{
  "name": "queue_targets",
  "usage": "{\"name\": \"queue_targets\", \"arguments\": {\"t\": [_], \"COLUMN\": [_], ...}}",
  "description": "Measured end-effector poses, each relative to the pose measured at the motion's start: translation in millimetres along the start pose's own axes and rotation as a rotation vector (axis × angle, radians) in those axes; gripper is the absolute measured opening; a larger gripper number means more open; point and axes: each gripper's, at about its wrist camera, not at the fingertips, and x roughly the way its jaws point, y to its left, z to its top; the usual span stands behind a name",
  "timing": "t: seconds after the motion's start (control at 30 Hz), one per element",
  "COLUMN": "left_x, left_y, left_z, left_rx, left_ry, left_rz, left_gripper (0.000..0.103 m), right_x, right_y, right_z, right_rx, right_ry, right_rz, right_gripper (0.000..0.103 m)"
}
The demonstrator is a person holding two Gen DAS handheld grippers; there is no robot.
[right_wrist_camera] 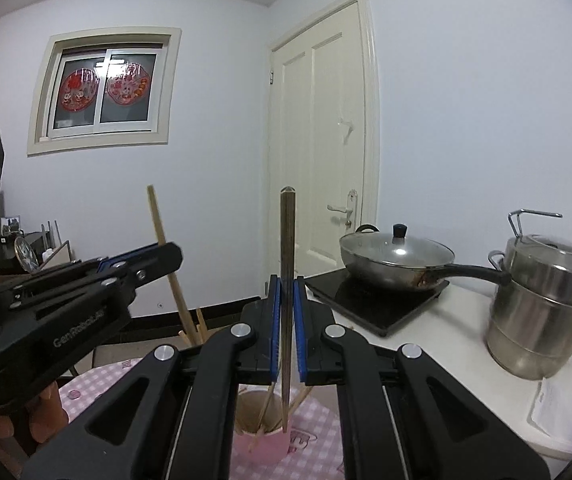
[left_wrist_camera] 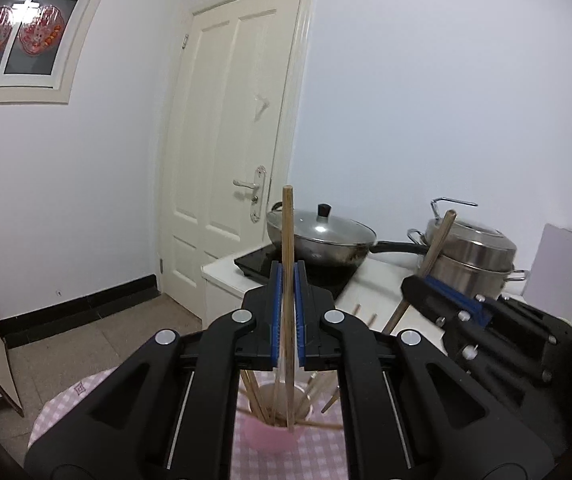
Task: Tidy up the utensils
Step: 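Carry both upright chopsticks over the pink cup and lower them in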
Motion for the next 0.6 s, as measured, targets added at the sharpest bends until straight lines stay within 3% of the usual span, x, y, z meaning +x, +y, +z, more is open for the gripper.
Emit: {"name": "queue_targets", "arguments": {"t": [0.27,0.6], "left_x": [25,44], "left_y": [2,3], "left_z": [-16,-54], "left_rx": [-0.009,0.032], "left_ry": [0.008,0.084], "left_rz": [0.007,0.025], "left_gripper": [0.006,0.006], "right_x": [24,35], "right_y": [-7,-4], "right_z": [-14,-36], "right_rx": [0.039,0.04], "right_ry": [0.014,0.087], "right_rz": [0.043,0.073], "right_gripper": [0.005,0.005]}}
